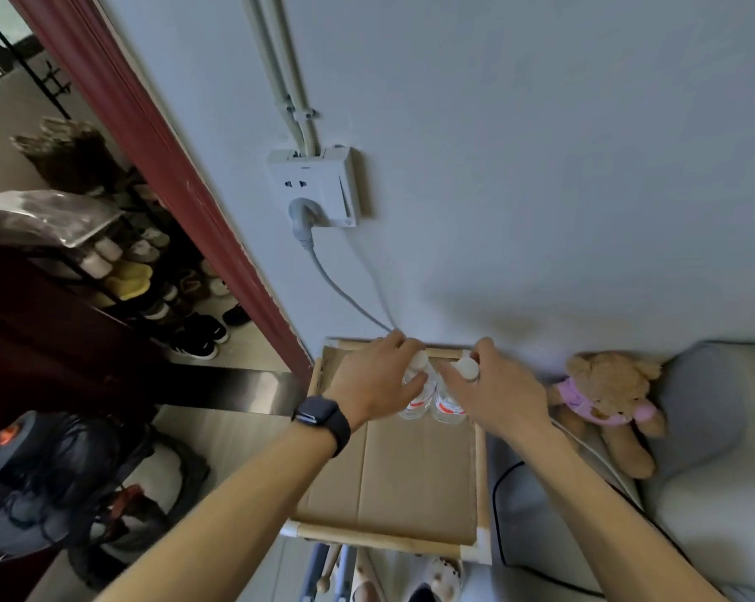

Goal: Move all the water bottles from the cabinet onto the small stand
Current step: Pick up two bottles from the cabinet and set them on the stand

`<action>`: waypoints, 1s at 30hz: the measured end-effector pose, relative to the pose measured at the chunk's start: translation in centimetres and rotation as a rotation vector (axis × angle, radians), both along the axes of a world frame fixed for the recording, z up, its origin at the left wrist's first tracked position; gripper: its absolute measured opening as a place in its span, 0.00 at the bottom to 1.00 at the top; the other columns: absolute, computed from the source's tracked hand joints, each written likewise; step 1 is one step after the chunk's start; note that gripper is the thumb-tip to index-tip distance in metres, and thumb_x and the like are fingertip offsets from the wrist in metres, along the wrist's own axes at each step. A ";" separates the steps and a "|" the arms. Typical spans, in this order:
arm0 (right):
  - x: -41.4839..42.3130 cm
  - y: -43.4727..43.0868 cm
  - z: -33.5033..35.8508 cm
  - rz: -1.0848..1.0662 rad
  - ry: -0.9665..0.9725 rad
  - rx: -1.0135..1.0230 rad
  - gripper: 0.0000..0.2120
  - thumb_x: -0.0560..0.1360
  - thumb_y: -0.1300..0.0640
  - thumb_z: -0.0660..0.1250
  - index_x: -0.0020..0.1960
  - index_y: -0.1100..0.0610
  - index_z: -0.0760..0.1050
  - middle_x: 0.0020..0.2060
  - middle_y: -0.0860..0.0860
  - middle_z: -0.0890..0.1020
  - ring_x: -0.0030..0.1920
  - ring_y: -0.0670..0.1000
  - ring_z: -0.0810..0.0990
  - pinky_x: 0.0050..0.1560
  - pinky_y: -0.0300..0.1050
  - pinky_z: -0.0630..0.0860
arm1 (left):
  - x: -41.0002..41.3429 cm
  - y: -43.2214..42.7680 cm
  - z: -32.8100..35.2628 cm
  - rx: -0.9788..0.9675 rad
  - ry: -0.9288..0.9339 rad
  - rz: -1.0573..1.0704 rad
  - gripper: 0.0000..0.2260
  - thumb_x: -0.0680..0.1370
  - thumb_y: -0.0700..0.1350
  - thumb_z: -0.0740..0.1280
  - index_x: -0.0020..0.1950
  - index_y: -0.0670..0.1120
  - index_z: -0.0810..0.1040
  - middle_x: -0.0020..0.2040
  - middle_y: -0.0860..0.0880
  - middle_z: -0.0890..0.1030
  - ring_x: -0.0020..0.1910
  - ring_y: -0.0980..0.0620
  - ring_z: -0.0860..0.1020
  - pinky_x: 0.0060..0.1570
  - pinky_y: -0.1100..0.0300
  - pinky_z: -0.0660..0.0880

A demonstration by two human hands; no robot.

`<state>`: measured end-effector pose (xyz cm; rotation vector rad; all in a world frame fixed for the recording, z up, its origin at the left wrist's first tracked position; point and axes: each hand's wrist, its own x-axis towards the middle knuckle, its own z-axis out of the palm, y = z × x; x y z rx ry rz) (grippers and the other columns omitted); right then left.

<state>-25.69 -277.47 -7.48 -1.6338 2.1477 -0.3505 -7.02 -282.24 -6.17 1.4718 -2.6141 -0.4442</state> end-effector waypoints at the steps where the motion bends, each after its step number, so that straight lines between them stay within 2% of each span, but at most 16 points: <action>1: -0.3 0.2 -0.3 0.006 -0.049 -0.014 0.25 0.71 0.27 0.59 0.52 0.49 0.66 0.47 0.46 0.76 0.45 0.53 0.78 0.46 0.50 0.76 | 0.1 0.4 -0.6 0.059 0.089 0.085 0.22 0.77 0.60 0.63 0.70 0.57 0.68 0.63 0.55 0.71 0.59 0.53 0.73 0.46 0.59 0.72; 4: -1.2 1.1 -1.9 0.031 -0.216 0.039 0.31 0.68 0.31 0.68 0.64 0.45 0.67 0.60 0.46 0.65 0.55 0.52 0.77 0.56 0.51 0.76 | -0.1 1.6 -3.0 0.283 0.298 0.253 0.27 0.71 0.60 0.70 0.68 0.61 0.65 0.64 0.56 0.68 0.62 0.55 0.70 0.54 0.56 0.74; 7: -2.0 1.9 -3.4 0.054 -0.343 0.102 0.39 0.65 0.32 0.72 0.71 0.41 0.62 0.68 0.44 0.63 0.63 0.49 0.73 0.61 0.52 0.75 | -0.6 2.4 -4.8 0.426 0.500 0.356 0.33 0.69 0.52 0.74 0.69 0.62 0.62 0.65 0.55 0.67 0.64 0.57 0.67 0.52 0.66 0.68; 8: -1.9 2.2 -3.5 0.052 -0.389 0.086 0.38 0.65 0.34 0.73 0.70 0.41 0.62 0.67 0.42 0.65 0.65 0.46 0.70 0.63 0.50 0.73 | -0.8 2.6 -5.3 0.447 0.538 0.376 0.34 0.69 0.51 0.74 0.70 0.62 0.61 0.65 0.54 0.67 0.65 0.56 0.66 0.53 0.65 0.67; 10: -1.4 2.6 -3.5 0.040 -0.462 0.053 0.32 0.66 0.42 0.76 0.64 0.38 0.62 0.58 0.32 0.68 0.59 0.39 0.68 0.59 0.45 0.71 | -1.1 2.8 -6.0 0.426 0.549 0.395 0.36 0.69 0.51 0.75 0.72 0.60 0.60 0.65 0.52 0.67 0.66 0.53 0.66 0.57 0.60 0.68; 12: -0.9 2.6 -3.8 0.004 -0.505 0.039 0.33 0.67 0.46 0.77 0.63 0.35 0.61 0.53 0.28 0.69 0.56 0.39 0.70 0.56 0.42 0.69 | -1.4 2.7 -6.5 0.363 0.501 0.421 0.35 0.69 0.54 0.75 0.71 0.58 0.61 0.65 0.51 0.67 0.64 0.50 0.70 0.57 0.54 0.73; 15: -0.7 2.4 -4.7 -0.066 -0.557 0.042 0.31 0.68 0.43 0.77 0.64 0.36 0.62 0.54 0.32 0.73 0.56 0.42 0.74 0.53 0.41 0.70 | -1.7 1.9 -6.5 0.331 0.463 0.417 0.32 0.72 0.56 0.74 0.72 0.56 0.62 0.60 0.49 0.67 0.59 0.46 0.73 0.57 0.50 0.76; 18: -1.1 1.5 -4.9 -0.097 -0.563 0.071 0.33 0.69 0.41 0.75 0.67 0.42 0.63 0.55 0.39 0.75 0.54 0.45 0.75 0.50 0.41 0.70 | -1.7 0.1 -6.0 0.376 0.484 0.351 0.29 0.73 0.53 0.73 0.72 0.56 0.65 0.63 0.49 0.70 0.59 0.50 0.72 0.56 0.57 0.71; 20: -1.5 0.7 -4.9 -0.098 -0.542 0.075 0.34 0.69 0.39 0.75 0.68 0.46 0.64 0.55 0.42 0.76 0.54 0.48 0.77 0.51 0.44 0.72 | -1.4 -1.2 -5.9 0.411 0.478 0.275 0.30 0.72 0.52 0.75 0.71 0.56 0.68 0.63 0.50 0.72 0.59 0.51 0.72 0.56 0.58 0.69; 23: -2.3 -0.4 -5.1 -0.069 -0.518 0.060 0.34 0.68 0.40 0.75 0.69 0.47 0.65 0.57 0.43 0.77 0.56 0.48 0.77 0.53 0.45 0.74 | -1.4 -2.7 -5.7 0.451 0.487 0.215 0.30 0.70 0.50 0.77 0.70 0.55 0.70 0.61 0.51 0.75 0.60 0.50 0.74 0.60 0.52 0.73; 26: -3.0 -1.3 -4.6 -0.080 -0.521 0.049 0.34 0.71 0.45 0.75 0.70 0.50 0.63 0.55 0.42 0.74 0.55 0.47 0.75 0.50 0.40 0.70 | -2.0 -3.1 -5.6 0.479 0.547 0.223 0.29 0.69 0.46 0.77 0.68 0.54 0.72 0.61 0.53 0.76 0.60 0.50 0.74 0.61 0.46 0.74; 28: -3.6 -1.5 -4.5 -0.074 -0.518 0.061 0.35 0.70 0.46 0.77 0.69 0.50 0.63 0.55 0.42 0.73 0.54 0.46 0.73 0.47 0.36 0.68 | -2.4 -3.1 -5.7 0.503 0.573 0.228 0.30 0.69 0.46 0.77 0.69 0.54 0.72 0.61 0.53 0.75 0.61 0.51 0.73 0.61 0.46 0.74; 30: -4.0 -1.7 -4.6 -0.061 -0.534 0.090 0.35 0.68 0.46 0.78 0.68 0.49 0.63 0.55 0.40 0.74 0.55 0.45 0.74 0.46 0.36 0.69 | -2.6 -3.2 -5.7 0.537 0.587 0.221 0.31 0.70 0.43 0.76 0.70 0.54 0.70 0.60 0.55 0.76 0.60 0.52 0.74 0.60 0.52 0.74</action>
